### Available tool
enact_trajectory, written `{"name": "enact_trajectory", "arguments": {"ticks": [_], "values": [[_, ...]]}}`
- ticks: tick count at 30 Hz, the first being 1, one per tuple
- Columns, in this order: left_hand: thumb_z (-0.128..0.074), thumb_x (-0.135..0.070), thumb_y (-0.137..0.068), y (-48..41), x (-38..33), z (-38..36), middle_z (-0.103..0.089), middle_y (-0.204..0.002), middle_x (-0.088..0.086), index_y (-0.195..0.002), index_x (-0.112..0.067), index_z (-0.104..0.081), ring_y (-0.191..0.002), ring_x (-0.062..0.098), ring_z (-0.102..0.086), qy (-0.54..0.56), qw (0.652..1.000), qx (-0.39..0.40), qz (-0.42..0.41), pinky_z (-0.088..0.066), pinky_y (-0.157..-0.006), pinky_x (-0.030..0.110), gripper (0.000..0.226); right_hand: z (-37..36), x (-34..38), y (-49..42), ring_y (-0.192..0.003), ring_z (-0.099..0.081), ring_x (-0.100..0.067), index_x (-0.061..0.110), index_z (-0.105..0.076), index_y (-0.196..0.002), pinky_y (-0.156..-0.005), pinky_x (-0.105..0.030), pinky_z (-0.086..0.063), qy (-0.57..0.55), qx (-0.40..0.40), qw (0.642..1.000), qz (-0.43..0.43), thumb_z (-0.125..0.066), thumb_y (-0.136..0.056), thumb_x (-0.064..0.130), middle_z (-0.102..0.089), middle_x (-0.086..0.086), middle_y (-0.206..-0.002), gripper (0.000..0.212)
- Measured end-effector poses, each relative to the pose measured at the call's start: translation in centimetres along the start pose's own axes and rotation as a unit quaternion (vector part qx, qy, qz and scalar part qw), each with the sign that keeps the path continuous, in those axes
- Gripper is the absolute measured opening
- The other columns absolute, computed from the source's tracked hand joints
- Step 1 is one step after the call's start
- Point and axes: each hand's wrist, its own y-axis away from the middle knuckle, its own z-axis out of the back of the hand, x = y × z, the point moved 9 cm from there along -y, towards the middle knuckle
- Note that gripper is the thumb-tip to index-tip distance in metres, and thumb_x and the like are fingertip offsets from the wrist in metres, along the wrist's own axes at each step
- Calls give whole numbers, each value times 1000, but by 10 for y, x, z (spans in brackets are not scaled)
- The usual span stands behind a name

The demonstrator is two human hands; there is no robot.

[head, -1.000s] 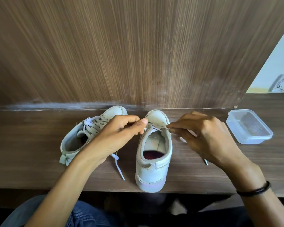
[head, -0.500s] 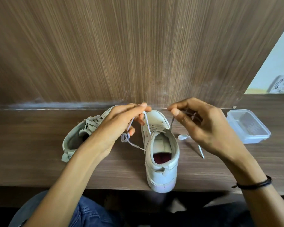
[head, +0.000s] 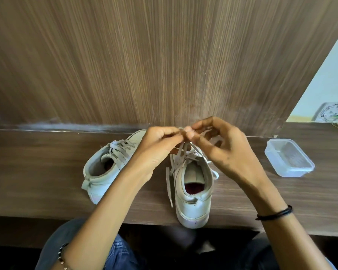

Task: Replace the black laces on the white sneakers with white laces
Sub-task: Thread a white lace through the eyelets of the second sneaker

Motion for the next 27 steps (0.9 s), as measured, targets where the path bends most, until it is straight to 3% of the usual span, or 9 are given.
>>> {"name": "enact_trajectory", "arguments": {"ticks": [3, 5, 7, 13, 17, 22, 24, 27], "values": [[-66, -36, -98, -1, 0, 0, -77, -91, 6, -88, -12, -78, -92, 12, -74, 11, 1000, 14, -3, -56, -90, 31, 28, -11, -4, -1, -91, -70, -2, 30, -71, -108, -80, -26, -56, -2, 50, 999, -22, -79, -89, 39, -76, 15, -97, 22], [-67, -35, -98, 0, 0, 1, -76, -93, 16, -93, -5, -77, -93, 23, -76, 42, 999, 19, 2, -59, -92, 40, 32, -8, -2, -4, -88, -72, -4, 28, -73, -108, -79, -26, -59, 13, 41, 999, -17, -82, -87, 32, -77, 14, -95, 23], [-66, -34, -98, 0, 0, -1, -76, -93, 16, -97, -3, -76, -92, 25, -76, 53, 998, 29, 5, -60, -91, 42, 33, -7, -2, -5, -86, -71, -3, 26, -74, -107, -77, -22, -58, 38, 45, 998, -15, -83, -86, 29, -76, 15, -93, 23], [-54, -27, -106, 5, -6, -6, -78, -100, 12, -108, -6, -74, -95, 23, -76, 31, 999, 41, -3, -62, -86, 37, 30, -3, 3, -3, -82, -67, 3, 24, -74, -99, -68, -6, -48, 113, -1, 994, 3, -78, -91, 27, -69, 20, -83, 10], [-56, -23, -105, 4, -14, 1, -78, -102, 9, -108, -10, -76, -97, 22, -75, 46, 998, 29, -34, -60, -79, 35, 24, 8, 4, 0, -76, -70, -3, 22, -72, -89, -65, -14, -50, 27, -46, 998, -27, -76, -93, 37, -74, 11, -78, 16], [-67, -17, -97, 9, -26, 0, -79, -102, -5, -108, -24, -75, -103, 6, -72, 33, 995, 22, -86, -53, -90, 18, 15, 10, 12, 2, -75, -72, -8, 21, -73, -90, -67, -25, -49, -45, -36, 997, -57, -66, -99, 38, -77, 3, -79, 20], [-65, -19, -98, 11, -32, -5, -79, -104, -3, -110, -21, -75, -103, 6, -72, 47, 993, 28, -103, -50, -86, 13, 15, 12, 19, 3, -74, -72, -8, 19, -73, -90, -67, -24, -50, -56, -40, 996, -51, -66, -100, 35, -76, 3, -78, 21], [-61, -27, -101, 16, -41, -12, -78, -108, 2, -117, -15, -73, -107, 10, -71, 37, 991, 52, -118, -51, -89, 18, 23, 20, 29, 1, -68, -71, -6, 16, -73, -88, -64, -21, -50, -52, -64, 996, -37, -66, -100, 34, -75, 4, -73, 23]]}}
